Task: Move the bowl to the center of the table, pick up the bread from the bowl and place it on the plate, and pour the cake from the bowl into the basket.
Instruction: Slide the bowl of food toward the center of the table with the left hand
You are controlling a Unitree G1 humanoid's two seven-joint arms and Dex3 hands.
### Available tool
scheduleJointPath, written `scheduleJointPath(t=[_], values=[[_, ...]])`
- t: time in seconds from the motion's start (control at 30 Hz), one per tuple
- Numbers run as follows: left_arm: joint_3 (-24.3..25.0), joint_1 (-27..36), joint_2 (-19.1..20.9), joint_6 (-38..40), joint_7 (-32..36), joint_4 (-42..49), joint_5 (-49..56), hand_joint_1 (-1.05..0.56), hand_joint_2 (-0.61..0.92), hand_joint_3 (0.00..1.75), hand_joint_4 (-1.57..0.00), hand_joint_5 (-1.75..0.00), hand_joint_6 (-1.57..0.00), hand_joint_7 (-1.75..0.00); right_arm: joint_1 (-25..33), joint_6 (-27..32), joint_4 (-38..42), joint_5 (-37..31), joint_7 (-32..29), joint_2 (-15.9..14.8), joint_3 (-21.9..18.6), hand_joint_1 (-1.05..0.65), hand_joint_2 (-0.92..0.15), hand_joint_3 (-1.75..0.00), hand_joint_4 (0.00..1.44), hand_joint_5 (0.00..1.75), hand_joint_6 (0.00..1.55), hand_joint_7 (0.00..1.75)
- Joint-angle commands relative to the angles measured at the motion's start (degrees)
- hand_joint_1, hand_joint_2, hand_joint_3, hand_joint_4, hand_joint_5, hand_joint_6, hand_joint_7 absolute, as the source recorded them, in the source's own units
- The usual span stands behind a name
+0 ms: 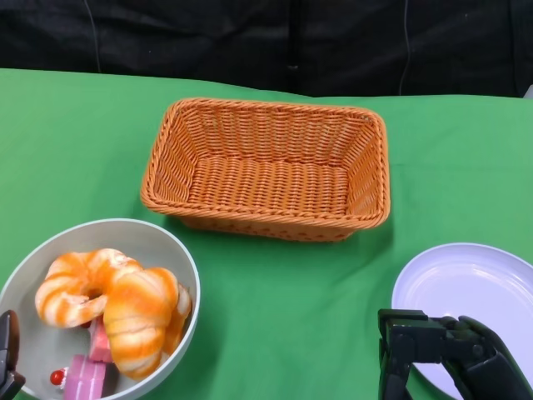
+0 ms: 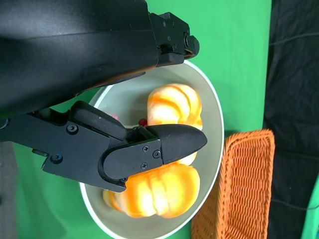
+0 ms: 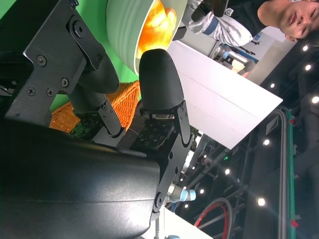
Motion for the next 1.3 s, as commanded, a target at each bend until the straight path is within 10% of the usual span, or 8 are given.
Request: scheduleJointPath(t=[0.03,0.63,1.3], values=[[0.3,-0.1,1.8,2.1,-1.4,-0.5,-1.7,-0.72,0.92,0.74,0.00,0.00,0.00,0.00,0.0,0.2,-0.4,0.5,-0.1,-0.8,-0.4,0.21,-0.13,-1.75,0.97,1.71,0.92,1.47],[2.5,0.2,2.1,5.2,-4.1,0.0,-14.6,-0.75,0.92,0.71,0.00,0.00,0.00,0.00,1.0,0.7,-1.3,1.0,0.2,-1.3,-0.5,0.21,-0.14,-1.75,0.98,1.70,0.93,1.46],[-6.9,0.4,5.3,8.1,-3.5,-5.7,-9.6,-0.77,0.92,0.69,0.00,0.00,0.00,0.00,1.1,1.4,-2.7,1.1,0.1,-1.2,-0.6,0.17,-0.17,-1.70,0.89,1.67,0.85,1.39]])
